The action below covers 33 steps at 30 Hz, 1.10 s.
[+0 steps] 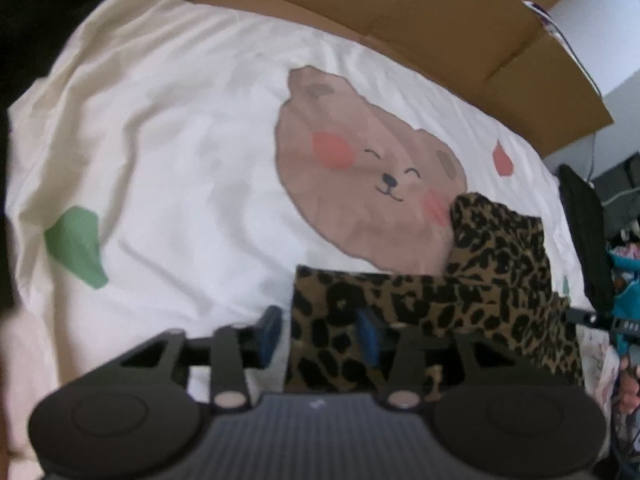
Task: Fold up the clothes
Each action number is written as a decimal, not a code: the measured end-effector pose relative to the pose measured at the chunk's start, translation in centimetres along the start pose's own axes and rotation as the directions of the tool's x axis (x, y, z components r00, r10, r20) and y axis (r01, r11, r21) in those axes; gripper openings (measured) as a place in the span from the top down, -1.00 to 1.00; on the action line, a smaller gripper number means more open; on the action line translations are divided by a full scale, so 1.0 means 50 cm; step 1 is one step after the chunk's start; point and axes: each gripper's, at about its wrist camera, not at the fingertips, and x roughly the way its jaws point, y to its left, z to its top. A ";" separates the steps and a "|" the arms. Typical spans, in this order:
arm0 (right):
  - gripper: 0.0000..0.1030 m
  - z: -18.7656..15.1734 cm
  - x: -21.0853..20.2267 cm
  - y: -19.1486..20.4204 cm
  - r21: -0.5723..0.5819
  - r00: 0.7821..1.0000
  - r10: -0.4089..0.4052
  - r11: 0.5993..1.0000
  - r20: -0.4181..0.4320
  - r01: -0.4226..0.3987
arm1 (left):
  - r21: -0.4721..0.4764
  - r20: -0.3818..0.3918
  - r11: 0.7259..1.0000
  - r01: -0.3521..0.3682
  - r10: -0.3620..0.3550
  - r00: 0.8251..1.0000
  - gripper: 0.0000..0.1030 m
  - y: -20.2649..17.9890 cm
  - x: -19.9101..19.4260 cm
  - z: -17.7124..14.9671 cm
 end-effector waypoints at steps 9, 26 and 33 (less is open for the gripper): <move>0.15 0.012 0.040 0.023 -0.096 0.998 -0.051 0.994 -0.034 0.047 | 0.041 -0.030 0.998 -0.038 0.039 0.999 0.09 -0.013 0.022 -0.003; 0.83 -0.003 0.061 0.058 -0.211 0.994 -0.093 0.974 -0.051 0.080 | 0.179 -0.022 0.979 -0.094 0.099 0.995 0.82 -0.049 0.027 0.011; 0.91 -0.018 -0.012 0.083 -0.241 0.995 -0.097 0.965 0.025 0.100 | 0.161 0.025 0.984 -0.080 0.077 0.997 0.83 -0.048 -0.029 0.001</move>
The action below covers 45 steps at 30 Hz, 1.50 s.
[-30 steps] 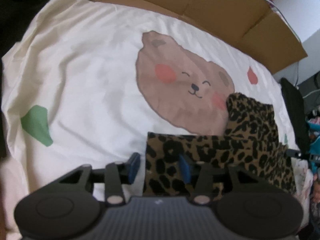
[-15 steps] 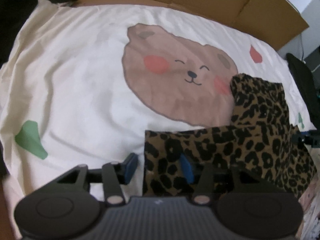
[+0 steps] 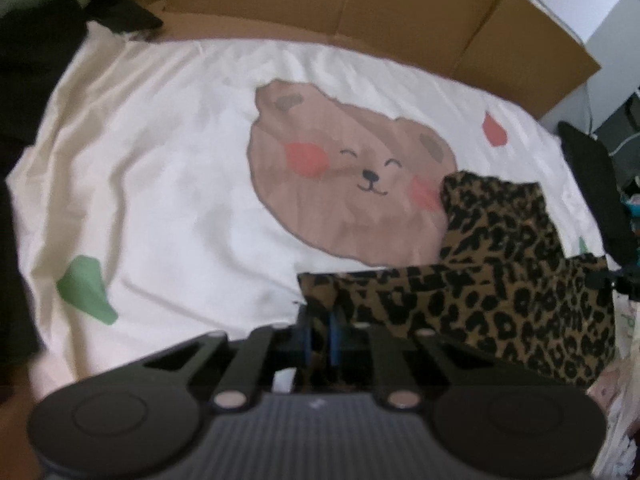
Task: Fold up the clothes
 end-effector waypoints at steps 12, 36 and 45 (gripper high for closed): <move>0.90 0.001 -0.089 0.031 -0.009 0.997 -0.007 1.000 0.075 0.008 | 0.024 0.079 1.000 0.019 -0.021 0.997 0.84 -0.030 -0.096 0.014; 0.90 0.117 -0.095 -0.007 0.071 0.997 -0.014 0.997 0.078 0.009 | 0.022 0.064 1.000 0.006 -0.007 0.998 0.84 -0.039 -0.072 0.166; 0.90 0.159 -0.030 -0.014 0.071 1.000 -0.026 0.997 0.016 0.025 | 0.026 0.008 0.999 -0.021 0.021 1.000 0.84 -0.023 -0.015 0.186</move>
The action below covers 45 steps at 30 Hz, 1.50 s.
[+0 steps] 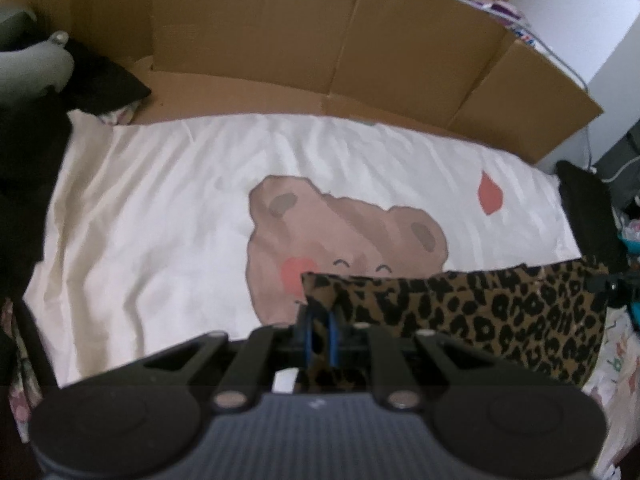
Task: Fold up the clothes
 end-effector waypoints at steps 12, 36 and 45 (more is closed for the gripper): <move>0.90 0.016 0.096 -0.029 0.057 0.998 -0.011 0.998 -0.065 0.015 | -0.024 -0.059 0.999 -0.039 0.037 0.998 0.83 0.010 0.109 -0.005; 0.35 -0.037 0.052 0.065 -0.034 0.990 0.082 0.996 0.113 -0.078 | 0.047 0.050 0.982 0.182 -0.185 0.982 0.47 -0.223 0.044 -0.062; 0.48 -0.062 0.125 0.122 -0.072 0.990 0.101 0.993 0.101 -0.094 | 0.064 0.016 0.982 0.177 -0.179 0.984 0.63 -0.249 0.121 -0.066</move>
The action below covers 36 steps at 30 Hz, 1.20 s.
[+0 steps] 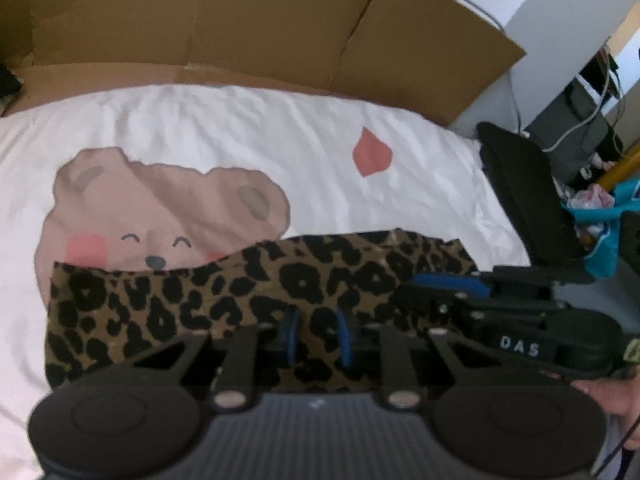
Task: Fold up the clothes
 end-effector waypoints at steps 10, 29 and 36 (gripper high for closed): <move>0.63 0.012 0.059 -0.014 0.063 1.000 -0.015 0.998 0.017 0.014 | 0.051 0.001 0.998 -0.022 0.022 1.000 0.73 0.012 0.038 0.014; 0.50 0.013 0.029 -0.024 0.089 1.000 0.005 0.996 0.011 -0.006 | 0.049 -0.013 0.998 -0.027 0.028 1.000 0.19 -0.018 0.010 0.013; 0.40 -0.051 -0.065 0.005 -0.023 0.999 -0.007 1.000 0.045 0.008 | 0.138 0.009 0.990 -0.014 0.012 1.000 0.19 -0.071 -0.046 -0.052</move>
